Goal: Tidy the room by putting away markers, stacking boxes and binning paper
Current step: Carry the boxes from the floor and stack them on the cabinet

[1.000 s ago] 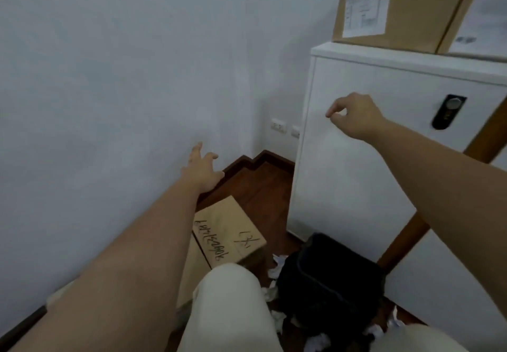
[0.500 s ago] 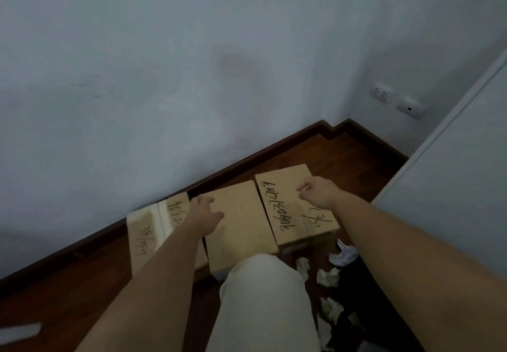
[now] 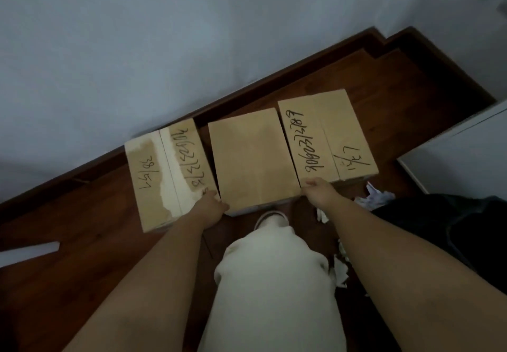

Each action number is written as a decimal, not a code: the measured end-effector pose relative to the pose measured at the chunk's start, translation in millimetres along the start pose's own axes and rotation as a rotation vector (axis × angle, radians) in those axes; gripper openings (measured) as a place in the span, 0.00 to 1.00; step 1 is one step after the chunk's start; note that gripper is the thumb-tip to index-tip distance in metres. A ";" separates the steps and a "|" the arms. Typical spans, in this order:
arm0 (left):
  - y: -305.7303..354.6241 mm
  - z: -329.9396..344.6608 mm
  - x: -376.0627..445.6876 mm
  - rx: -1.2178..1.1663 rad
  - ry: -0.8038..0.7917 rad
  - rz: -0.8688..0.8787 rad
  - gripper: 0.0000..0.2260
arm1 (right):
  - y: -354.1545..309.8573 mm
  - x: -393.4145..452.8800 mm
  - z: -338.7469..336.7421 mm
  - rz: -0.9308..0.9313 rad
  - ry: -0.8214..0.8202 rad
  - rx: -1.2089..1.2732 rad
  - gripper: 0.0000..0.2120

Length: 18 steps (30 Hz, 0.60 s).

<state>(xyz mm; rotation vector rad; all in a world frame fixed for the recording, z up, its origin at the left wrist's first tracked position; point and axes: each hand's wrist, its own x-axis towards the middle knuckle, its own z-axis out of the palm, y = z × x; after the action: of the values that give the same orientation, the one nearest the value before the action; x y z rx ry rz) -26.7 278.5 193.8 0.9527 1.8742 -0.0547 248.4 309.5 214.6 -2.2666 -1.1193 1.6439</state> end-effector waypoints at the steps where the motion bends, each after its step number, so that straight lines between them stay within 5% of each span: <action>1: -0.6 4.0 4.5 -0.027 -0.009 -0.002 0.26 | 2.4 3.5 4.6 0.028 0.008 0.043 0.24; 5: -39.7 34.0 64.4 -0.145 -0.042 -0.035 0.27 | 13.0 20.4 19.7 0.126 0.046 0.260 0.25; 10: -7.5 40.3 19.3 -0.419 0.038 -0.115 0.14 | 15.3 30.9 29.3 0.212 -0.020 0.390 0.27; 18: 3.4 50.7 17.1 -0.667 0.159 -0.202 0.29 | 12.7 35.7 39.1 0.182 -0.008 0.420 0.31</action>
<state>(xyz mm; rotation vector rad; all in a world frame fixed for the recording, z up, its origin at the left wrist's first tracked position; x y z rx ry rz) 10.1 269.4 155.9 0.3148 1.9322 0.5081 225.6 310.6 165.2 -2.1311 -0.5133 1.7518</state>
